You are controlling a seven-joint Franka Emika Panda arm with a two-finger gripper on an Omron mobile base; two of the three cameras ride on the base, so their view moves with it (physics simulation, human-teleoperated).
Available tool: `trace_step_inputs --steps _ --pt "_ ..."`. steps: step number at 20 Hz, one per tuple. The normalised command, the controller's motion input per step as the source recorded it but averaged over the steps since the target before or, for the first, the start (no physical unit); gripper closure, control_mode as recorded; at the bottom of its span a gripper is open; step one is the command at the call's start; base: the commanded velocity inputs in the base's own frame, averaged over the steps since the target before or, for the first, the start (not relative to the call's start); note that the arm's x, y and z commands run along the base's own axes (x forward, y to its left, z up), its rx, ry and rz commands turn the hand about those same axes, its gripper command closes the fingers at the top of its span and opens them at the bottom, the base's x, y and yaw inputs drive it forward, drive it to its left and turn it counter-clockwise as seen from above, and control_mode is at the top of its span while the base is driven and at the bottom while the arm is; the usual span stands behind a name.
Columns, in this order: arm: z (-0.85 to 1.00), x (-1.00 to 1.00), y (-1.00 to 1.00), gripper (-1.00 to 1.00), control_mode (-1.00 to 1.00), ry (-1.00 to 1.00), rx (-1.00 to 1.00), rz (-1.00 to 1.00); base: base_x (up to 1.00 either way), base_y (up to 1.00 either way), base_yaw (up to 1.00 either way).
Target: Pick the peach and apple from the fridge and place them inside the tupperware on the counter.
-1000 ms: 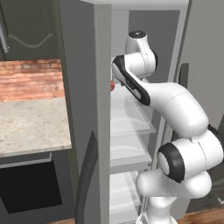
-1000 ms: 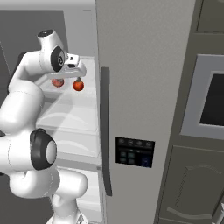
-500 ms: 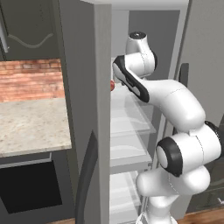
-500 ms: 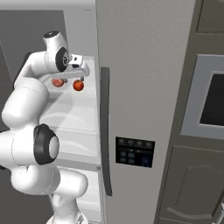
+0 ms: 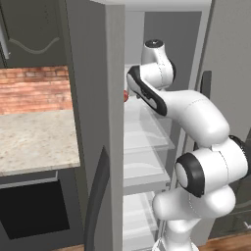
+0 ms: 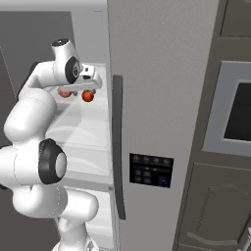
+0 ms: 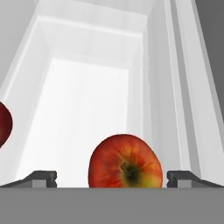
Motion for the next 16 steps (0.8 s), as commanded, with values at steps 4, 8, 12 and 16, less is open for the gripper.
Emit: trace_step_inputs --steps 4,8,12,16 --pt "-0.13 0.0 -0.03 -1.0 -1.0 0.0 0.0 0.0 0.0 0.0 0.0" --pt "-0.09 0.0 -0.03 -1.0 -1.0 0.0 0.0 0.0 0.0 0.0 0.0" --pt "-0.1 -0.01 -0.03 -1.0 -1.0 0.0 0.0 0.0 0.0 0.0 0.0" --pt "-0.12 0.0 -0.01 -1.0 -1.0 0.0 0.0 0.0 0.0 0.0 0.0"
